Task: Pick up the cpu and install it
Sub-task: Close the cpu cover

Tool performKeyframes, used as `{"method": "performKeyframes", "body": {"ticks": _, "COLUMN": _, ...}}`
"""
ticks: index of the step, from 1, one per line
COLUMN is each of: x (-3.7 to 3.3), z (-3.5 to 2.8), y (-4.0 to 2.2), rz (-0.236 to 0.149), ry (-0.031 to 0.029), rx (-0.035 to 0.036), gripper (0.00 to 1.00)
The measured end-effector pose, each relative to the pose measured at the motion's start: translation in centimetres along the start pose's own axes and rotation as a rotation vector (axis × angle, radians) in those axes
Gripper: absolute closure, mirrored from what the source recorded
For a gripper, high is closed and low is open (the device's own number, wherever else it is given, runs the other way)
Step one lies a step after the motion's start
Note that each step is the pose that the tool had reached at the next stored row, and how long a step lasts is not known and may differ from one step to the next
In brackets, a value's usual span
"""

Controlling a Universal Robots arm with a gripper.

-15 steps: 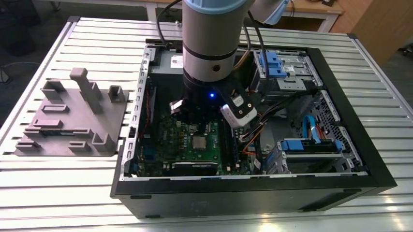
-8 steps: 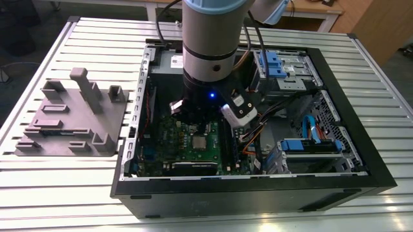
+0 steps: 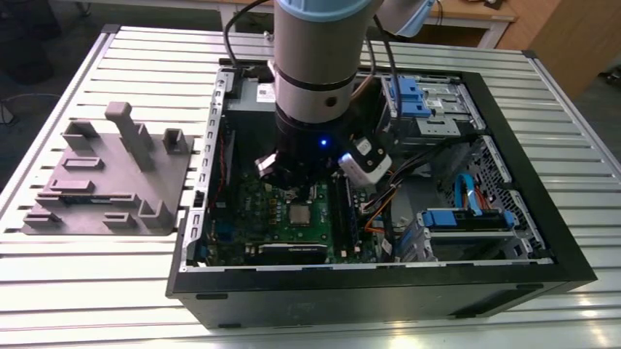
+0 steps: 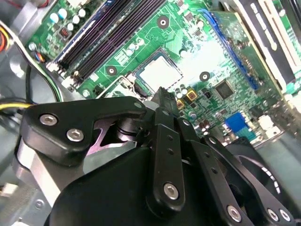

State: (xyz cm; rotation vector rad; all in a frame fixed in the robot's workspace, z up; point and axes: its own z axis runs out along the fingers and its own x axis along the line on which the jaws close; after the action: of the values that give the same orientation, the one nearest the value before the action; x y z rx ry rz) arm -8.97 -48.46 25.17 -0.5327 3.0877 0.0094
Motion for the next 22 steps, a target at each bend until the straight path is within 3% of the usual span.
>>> {"method": "performKeyframes", "body": {"ticks": 3, "x": 0.00, "z": 0.00, "y": 0.00, "rz": -0.035, "ry": 0.0001, "rx": -0.0004, "gripper": 0.90}}
{"method": "performKeyframes", "body": {"ticks": 11, "x": -0.44, "z": 0.02, "y": -0.14, "rz": -0.044, "ry": -0.0003, "rx": -0.0024, "gripper": 0.90}}
{"method": "performKeyframes", "body": {"ticks": 12, "x": -0.46, "z": 0.04, "y": -0.14, "rz": -0.049, "ry": -0.0044, "rx": -0.0129, "gripper": 0.90}}
{"method": "performKeyframes", "body": {"ticks": 15, "x": -0.47, "z": 0.05, "y": -0.14, "rz": -0.059, "ry": -0.0235, "rx": -0.0628, "gripper": 0.90}}
{"method": "performKeyframes", "body": {"ticks": 16, "x": -0.47, "z": 0.06, "y": -0.14, "rz": -0.068, "ry": -0.0263, "rx": -0.0713, "gripper": 0.90}}
{"method": "performKeyframes", "body": {"ticks": 22, "x": -0.47, "z": 0.15, "y": -0.14, "rz": -0.171, "ry": -0.0223, "rx": -0.0741, "gripper": 0.90}}
